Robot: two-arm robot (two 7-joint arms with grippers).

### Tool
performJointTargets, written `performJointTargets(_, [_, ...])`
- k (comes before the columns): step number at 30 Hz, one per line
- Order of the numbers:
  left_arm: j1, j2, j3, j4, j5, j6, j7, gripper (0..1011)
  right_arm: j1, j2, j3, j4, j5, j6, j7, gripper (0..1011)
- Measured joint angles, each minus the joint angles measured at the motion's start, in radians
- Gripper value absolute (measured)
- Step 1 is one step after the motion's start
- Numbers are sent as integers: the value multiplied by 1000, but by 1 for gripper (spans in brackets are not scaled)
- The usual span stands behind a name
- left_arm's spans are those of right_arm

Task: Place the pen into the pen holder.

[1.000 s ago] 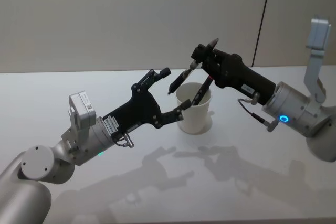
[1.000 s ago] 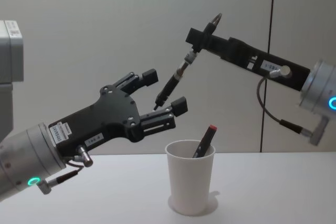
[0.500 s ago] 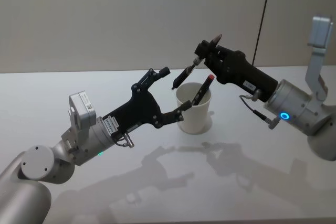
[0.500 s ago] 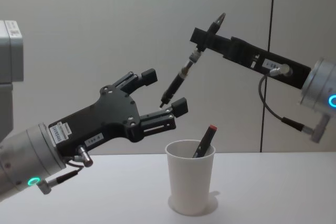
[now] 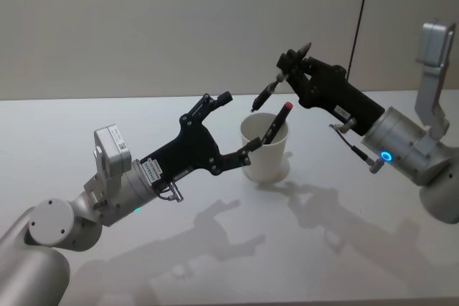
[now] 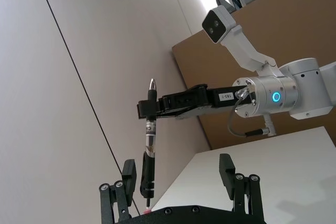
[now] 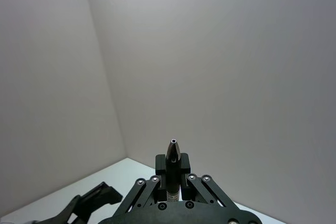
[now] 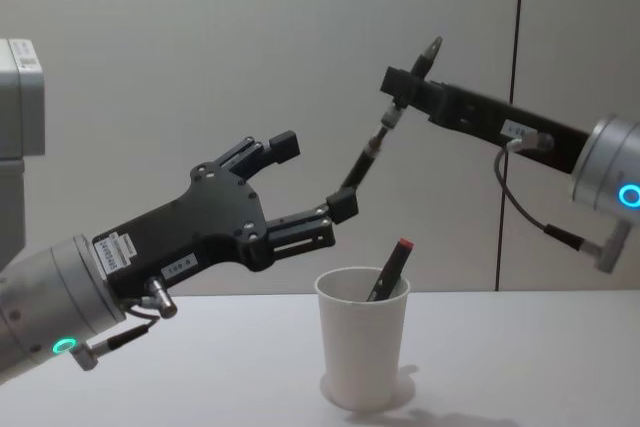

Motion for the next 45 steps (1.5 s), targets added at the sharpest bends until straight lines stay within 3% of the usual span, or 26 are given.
performJointTargets(13, [0, 0, 0, 0, 0, 0, 0, 1004, -20, -6, -17, -23, -105, -48, -193, 129])
performJointTargets(23, [0, 0, 0, 0, 0, 0, 0, 1004, -29, -25, -43, -18, -221, -82, -364, 129])
performJointTargets(25, [0, 0, 0, 0, 0, 0, 0, 1004, -30, -35, -54, -4, -261, -92, -416, 129])
performJointTargets(34, [0, 0, 0, 0, 0, 0, 0, 1004, -24, -59, -77, 37, -334, -111, -497, 129])
performJointTargets(45, [0, 0, 0, 0, 0, 0, 0, 1004, -11, -81, -93, 77, -346, -120, -505, 129])
